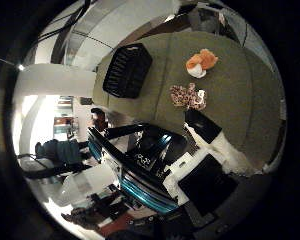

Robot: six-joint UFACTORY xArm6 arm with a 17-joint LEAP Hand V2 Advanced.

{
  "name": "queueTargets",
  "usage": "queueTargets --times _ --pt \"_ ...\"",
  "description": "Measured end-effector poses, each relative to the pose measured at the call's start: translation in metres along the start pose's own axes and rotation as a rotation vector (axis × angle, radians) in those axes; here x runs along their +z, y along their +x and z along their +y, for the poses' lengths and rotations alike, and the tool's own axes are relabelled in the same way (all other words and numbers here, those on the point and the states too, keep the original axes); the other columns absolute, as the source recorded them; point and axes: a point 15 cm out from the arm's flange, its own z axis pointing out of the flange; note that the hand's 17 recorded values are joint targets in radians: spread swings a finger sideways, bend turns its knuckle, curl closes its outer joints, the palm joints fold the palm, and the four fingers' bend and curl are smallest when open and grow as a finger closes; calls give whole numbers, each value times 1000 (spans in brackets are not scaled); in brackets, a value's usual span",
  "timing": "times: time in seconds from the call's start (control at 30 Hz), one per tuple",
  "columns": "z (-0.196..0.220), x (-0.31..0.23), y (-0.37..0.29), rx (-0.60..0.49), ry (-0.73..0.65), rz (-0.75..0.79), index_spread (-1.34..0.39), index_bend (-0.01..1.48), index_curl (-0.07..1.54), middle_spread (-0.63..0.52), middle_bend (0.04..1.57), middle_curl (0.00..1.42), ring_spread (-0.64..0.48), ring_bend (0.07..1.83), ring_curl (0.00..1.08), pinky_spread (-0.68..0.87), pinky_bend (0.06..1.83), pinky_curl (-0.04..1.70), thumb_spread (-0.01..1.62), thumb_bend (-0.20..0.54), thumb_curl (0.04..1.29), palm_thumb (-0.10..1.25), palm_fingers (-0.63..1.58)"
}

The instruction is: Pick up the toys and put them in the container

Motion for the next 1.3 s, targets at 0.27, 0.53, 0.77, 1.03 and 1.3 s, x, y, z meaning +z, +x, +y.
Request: queueTargets --times 0.27,0.53,0.77,1.03,1.3 --pt "-38 14 8 -68 -9 -2 -402 168 338 -28 182 283 147 230 252 337 405 128 1072 -30 423 760 170" --pt "-73 36 41 -81 -9 -2 -396 174 316 -25 188 295 149 244 258 336 441 135 1106 -27 358 618 147" --pt "-96 82 59 -81 -28 -39 -396 174 312 -17 189 301 144 258 262 335 441 134 1119 -22 331 599 149" --pt "-124 137 48 -103 -61 -81 -400 178 317 -16 189 303 140 254 261 335 432 131 1121 -21 318 613 159" --pt "-144 151 20 -138 -78 -95 -402 181 324 -16 185 303 140 244 261 335 424 129 1123 -20 314 622 166"
